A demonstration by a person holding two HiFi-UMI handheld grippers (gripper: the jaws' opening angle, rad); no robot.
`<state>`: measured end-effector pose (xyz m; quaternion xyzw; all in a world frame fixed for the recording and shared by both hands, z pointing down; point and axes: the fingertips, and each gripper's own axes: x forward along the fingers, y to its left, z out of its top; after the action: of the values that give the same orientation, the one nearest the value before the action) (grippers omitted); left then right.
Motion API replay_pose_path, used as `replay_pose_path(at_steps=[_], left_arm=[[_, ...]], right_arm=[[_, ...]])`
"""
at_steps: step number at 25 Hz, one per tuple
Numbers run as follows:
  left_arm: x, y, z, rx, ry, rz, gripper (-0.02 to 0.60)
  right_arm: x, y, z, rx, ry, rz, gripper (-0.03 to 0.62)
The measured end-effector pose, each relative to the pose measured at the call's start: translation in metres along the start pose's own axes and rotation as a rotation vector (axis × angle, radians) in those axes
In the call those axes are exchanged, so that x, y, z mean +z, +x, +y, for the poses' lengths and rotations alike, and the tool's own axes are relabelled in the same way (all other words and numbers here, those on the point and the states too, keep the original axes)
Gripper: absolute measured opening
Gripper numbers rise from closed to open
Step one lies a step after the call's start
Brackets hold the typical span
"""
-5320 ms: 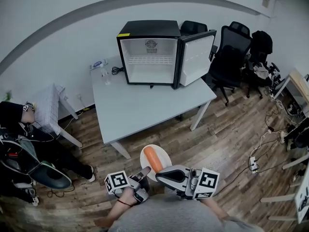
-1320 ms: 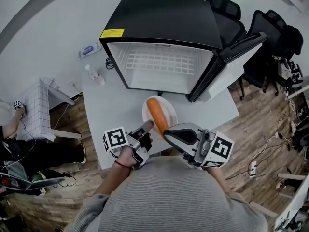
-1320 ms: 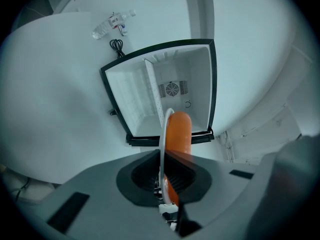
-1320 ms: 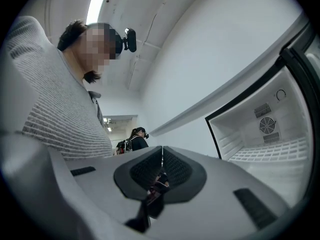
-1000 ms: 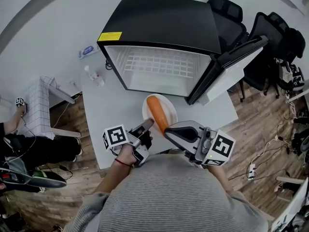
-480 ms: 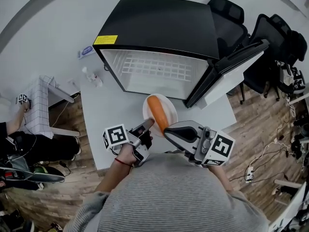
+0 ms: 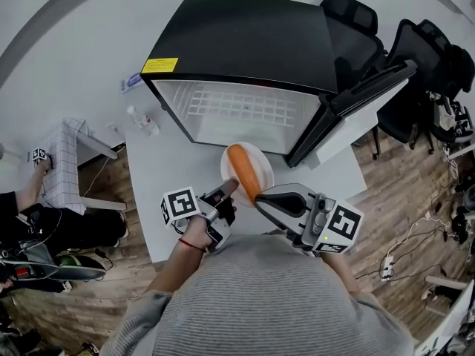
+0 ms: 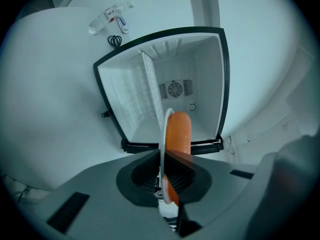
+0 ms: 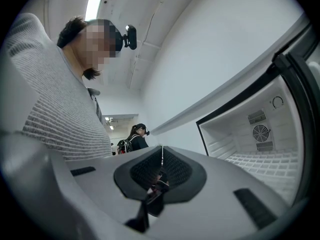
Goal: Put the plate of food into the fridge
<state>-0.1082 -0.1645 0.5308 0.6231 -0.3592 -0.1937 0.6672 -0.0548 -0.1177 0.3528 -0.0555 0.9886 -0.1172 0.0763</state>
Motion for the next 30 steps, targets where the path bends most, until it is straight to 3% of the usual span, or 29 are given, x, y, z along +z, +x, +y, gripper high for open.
replay_pose_path(at_steps=[11, 18, 30], left_arm=[[0.032, 0.025, 0.006, -0.007, -0.030, 0.000, 0.025], [0.058, 0.046, 0.014, 0.010, -0.039, -0.025, 0.026], [0.108, 0.069, 0.009, 0.051, -0.021, -0.119, 0.026]], right_arm=[[-0.005, -0.002, -0.003, -0.014, 0.012, -0.005, 0.014], [-0.044, -0.003, 0.007, 0.032, 0.045, 0.102, 0.015], [-0.055, -0.002, 0.011, 0.018, 0.107, 0.084, 0.015]])
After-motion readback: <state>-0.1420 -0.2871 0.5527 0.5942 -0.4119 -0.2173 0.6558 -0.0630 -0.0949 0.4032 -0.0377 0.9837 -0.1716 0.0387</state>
